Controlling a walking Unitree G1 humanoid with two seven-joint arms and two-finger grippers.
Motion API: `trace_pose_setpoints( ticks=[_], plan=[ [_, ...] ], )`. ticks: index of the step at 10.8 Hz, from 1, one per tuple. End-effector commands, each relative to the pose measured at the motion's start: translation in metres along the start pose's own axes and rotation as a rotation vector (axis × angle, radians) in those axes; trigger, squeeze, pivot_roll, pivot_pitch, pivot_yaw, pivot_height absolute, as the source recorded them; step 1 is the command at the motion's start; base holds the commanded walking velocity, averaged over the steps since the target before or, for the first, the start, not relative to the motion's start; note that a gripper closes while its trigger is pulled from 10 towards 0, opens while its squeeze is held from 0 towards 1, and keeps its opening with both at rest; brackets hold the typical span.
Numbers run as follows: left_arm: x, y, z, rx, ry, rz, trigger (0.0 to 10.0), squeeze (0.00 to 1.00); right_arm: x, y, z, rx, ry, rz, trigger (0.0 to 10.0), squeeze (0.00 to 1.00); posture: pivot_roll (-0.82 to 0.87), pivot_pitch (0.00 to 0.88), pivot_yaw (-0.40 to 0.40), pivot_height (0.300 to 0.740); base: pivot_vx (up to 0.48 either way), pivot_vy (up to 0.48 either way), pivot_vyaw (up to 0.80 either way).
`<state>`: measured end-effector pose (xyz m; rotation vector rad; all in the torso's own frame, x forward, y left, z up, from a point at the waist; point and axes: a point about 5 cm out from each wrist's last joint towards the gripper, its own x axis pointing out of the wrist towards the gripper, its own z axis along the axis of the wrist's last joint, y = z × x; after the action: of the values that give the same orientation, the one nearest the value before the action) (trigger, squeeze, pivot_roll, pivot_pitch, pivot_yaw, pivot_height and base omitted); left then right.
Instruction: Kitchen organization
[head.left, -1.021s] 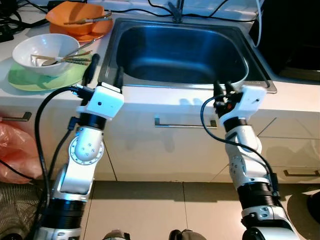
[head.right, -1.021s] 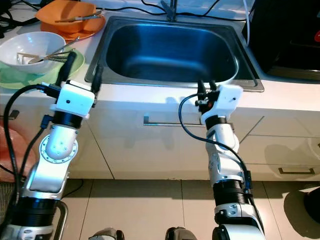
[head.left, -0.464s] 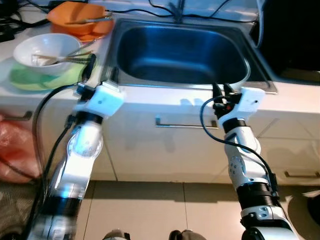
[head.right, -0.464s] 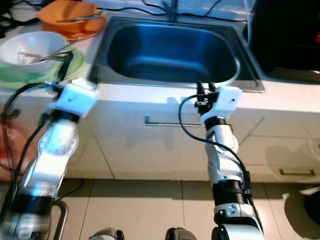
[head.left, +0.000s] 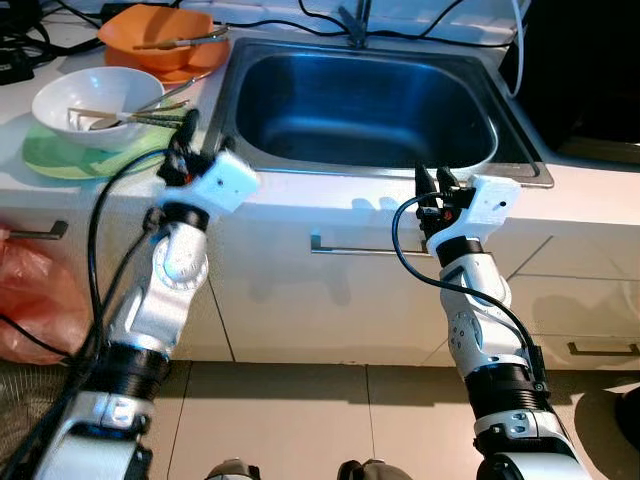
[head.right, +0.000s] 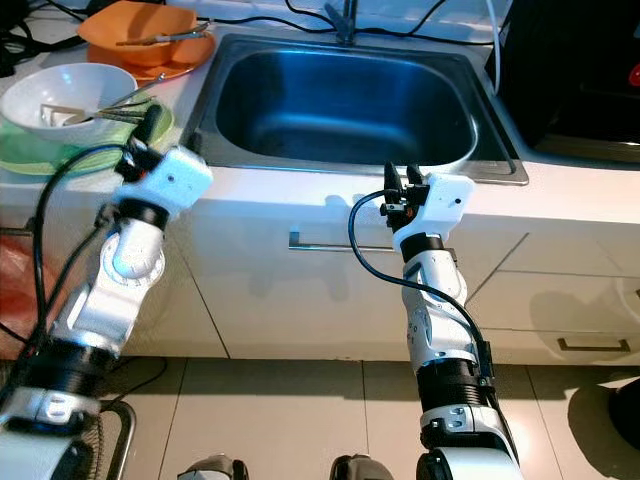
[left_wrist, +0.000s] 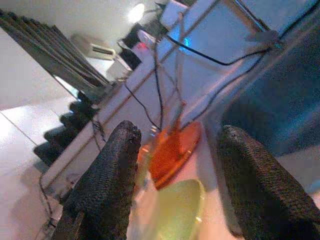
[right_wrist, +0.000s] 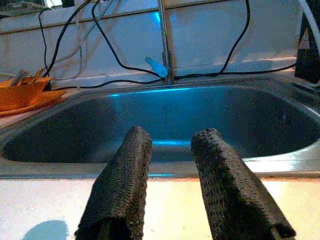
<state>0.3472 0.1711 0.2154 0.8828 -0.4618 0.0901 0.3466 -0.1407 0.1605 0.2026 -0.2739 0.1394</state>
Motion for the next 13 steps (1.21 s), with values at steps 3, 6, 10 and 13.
trace_pose_setpoints(
  ticks=[3, 6, 10, 13],
  plan=[
    [-0.002, 0.010, 0.005, 0.045, -0.040, 0.045, 10.0, 0.00, 0.001, -0.001, 0.001, 0.012, -0.013, -0.004, 10.0, 0.00, 0.08, 0.081, -0.061, 0.740, 0.000, 0.000, 0.00],
    [-0.005, 0.016, 0.001, 0.090, -0.020, 0.049, 10.0, 0.00, 0.000, 0.000, -0.001, 0.021, -0.005, 0.000, 10.0, 0.00, 0.08, 0.084, -0.062, 0.740, 0.000, 0.000, 0.00],
    [-0.008, 0.013, -0.007, 0.127, 0.035, 0.017, 10.0, 0.00, -0.001, 0.001, -0.002, 0.023, -0.001, -0.001, 10.0, 0.00, 0.08, 0.086, -0.061, 0.740, 0.000, 0.000, 0.00],
    [-0.008, 0.012, -0.007, 0.127, 0.043, 0.018, 10.0, 0.00, 0.000, 0.001, -0.002, 0.014, 0.002, 0.004, 10.0, 0.00, 0.08, 0.086, -0.061, 0.740, 0.000, 0.000, 0.00]
  ],
)
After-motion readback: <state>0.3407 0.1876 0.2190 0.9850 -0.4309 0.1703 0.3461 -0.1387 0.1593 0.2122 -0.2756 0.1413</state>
